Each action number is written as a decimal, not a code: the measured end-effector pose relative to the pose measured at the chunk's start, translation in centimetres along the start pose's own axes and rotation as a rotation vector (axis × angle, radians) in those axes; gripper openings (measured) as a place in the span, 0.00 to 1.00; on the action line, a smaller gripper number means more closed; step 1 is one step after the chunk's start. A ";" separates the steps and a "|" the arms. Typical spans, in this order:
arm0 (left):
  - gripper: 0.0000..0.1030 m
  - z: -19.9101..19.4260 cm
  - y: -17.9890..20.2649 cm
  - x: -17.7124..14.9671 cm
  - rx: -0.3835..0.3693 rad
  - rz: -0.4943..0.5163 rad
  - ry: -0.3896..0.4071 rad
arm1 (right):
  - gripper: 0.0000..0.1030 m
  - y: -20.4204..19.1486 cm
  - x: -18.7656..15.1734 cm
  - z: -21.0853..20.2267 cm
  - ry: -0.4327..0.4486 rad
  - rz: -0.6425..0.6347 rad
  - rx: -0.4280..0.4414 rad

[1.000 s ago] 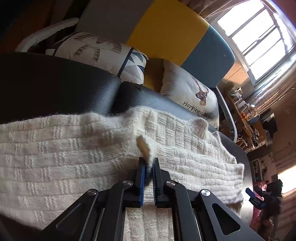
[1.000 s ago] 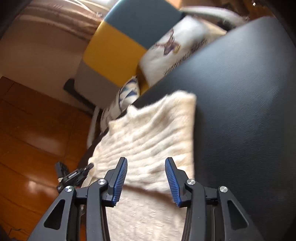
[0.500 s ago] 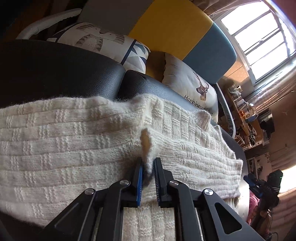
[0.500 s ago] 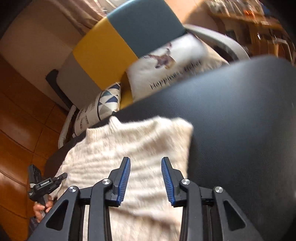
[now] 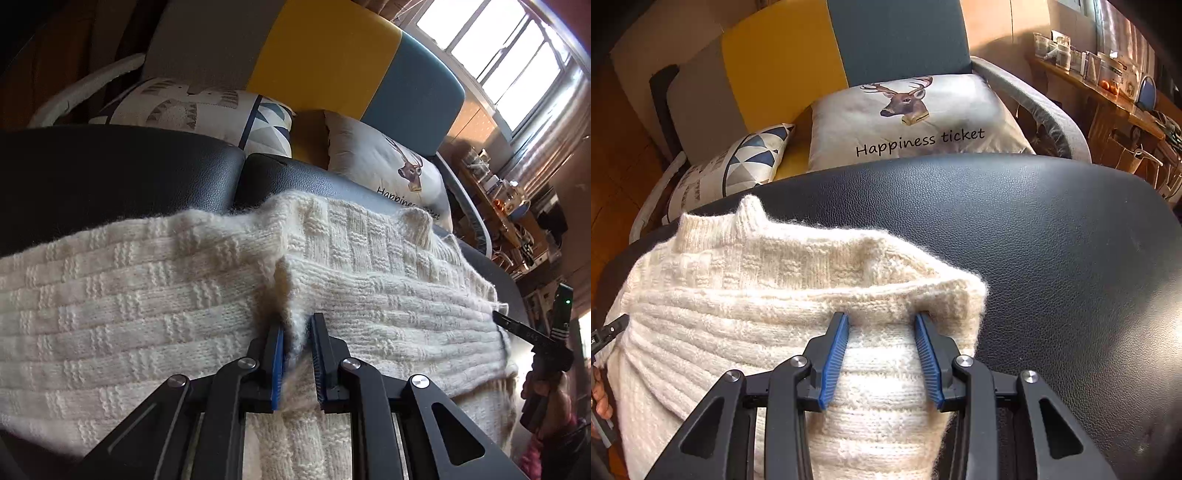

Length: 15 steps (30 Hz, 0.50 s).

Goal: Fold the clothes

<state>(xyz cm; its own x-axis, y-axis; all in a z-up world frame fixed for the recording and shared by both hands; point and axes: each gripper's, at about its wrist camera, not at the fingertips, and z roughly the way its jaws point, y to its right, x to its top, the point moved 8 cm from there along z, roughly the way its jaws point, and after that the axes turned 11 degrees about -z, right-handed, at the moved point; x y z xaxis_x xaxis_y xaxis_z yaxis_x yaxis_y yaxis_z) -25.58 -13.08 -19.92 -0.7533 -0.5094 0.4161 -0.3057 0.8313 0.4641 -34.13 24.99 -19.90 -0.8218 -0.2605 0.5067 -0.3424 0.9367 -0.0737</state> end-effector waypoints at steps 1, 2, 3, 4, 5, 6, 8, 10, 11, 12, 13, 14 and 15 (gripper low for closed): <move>0.15 -0.1 0.0 0.1 0.011 0.000 0.001 | 0.36 -0.1 0.1 -0.2 -0.009 0.001 -0.001; 0.15 -0.7 0.2 0.2 0.012 0.005 0.022 | 0.37 -0.2 0.1 -0.7 -0.011 0.009 0.000; 0.15 -1.6 0.5 0.4 0.010 0.010 0.050 | 0.37 -0.8 0.4 -1.5 0.010 0.010 0.003; 0.16 -2.4 0.7 0.6 0.008 0.015 0.078 | 0.37 -1.7 0.5 -2.3 0.036 -0.014 0.015; 0.17 -3.2 1.0 0.8 0.007 0.021 0.106 | 0.37 -2.8 0.6 -3.1 0.063 -0.041 0.028; 0.18 -4.0 1.2 1.0 0.005 0.026 0.134 | 0.37 -3.9 0.5 -3.6 0.071 -0.069 0.033; 0.20 -4.6 2.4 0.8 -0.025 0.061 0.144 | 0.37 -6.1 0.0 -3.8 0.076 -0.113 0.050; 0.24 -4.5 3.6 0.3 -0.043 0.100 0.135 | 0.37 -7.7 -0.8 -3.3 0.060 -0.150 0.041; 0.24 -3.8 4.1 -0.2 -0.032 0.120 0.115 | 0.37 -8.3 -1.3 -2.9 0.046 -0.165 0.026; 0.24 -2.7 4.3 -0.7 -0.013 0.138 0.089 | 0.37 -8.9 -1.8 -2.5 0.031 -0.180 0.010; 0.24 -1.5 4.1 -1.3 0.019 0.145 0.059 | 0.37 -9.0 -2.1 -2.1 0.023 -0.181 -0.001; 0.24 -0.6 3.7 -1.8 0.037 0.140 0.038 | 0.38 -9.0 -2.5 -1.7 0.015 -0.181 -0.011; 0.24 0.2 3.3 -2.2 0.049 0.132 0.020 | 0.38 -9.0 -2.9 -1.3 0.007 -0.181 -0.022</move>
<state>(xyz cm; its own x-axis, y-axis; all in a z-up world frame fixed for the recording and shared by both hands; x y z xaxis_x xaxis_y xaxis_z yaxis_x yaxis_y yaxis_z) -25.06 -9.19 -19.47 -0.7776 -0.3983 0.4866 -0.2327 0.9012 0.3657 -28.09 17.62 -19.55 -0.7441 -0.4239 0.5163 -0.4745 0.8794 0.0381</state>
